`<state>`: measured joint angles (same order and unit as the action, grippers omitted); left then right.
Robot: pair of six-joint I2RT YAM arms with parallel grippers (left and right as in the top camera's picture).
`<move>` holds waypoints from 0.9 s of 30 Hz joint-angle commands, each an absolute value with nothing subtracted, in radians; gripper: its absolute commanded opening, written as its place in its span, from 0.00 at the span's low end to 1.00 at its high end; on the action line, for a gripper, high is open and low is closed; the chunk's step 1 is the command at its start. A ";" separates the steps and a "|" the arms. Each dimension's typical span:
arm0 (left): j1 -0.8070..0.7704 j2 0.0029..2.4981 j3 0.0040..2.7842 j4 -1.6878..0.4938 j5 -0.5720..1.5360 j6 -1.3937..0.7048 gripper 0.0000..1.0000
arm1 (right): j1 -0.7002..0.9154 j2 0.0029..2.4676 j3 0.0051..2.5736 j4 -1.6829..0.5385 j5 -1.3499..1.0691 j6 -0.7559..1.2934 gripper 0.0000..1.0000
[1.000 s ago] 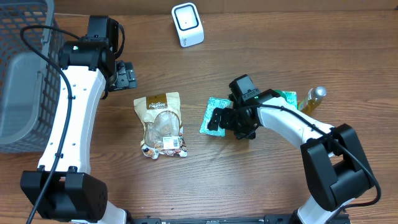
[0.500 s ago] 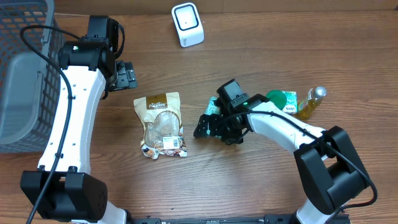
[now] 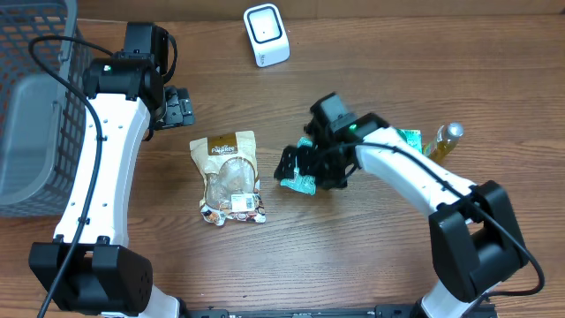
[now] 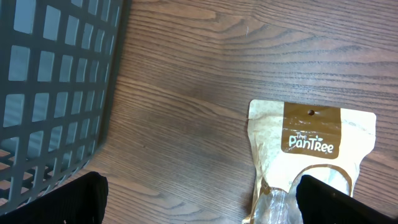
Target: Scan the item barcode
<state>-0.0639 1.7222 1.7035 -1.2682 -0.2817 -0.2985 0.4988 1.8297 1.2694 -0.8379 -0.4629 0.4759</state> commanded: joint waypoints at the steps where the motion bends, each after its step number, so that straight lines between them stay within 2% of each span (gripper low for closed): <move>1: -0.059 1.726 1.717 -1.267 -0.295 -0.292 0.99 | 0.456 1.807 1.289 -0.818 -0.418 0.433 1.00; 11: -0.059 1.726 1.717 -1.267 -0.295 -0.292 0.99 | 0.436 1.809 1.272 -0.737 -0.163 0.433 1.00; 27: -0.059 1.726 1.717 -1.267 -0.295 -0.292 1.00 | 0.434 1.809 1.268 -0.685 -0.086 0.432 1.00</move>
<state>-0.0639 1.7222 1.7035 -1.2682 -0.2817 -0.2985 0.4385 1.8297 1.2751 -0.6918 -0.1184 0.4400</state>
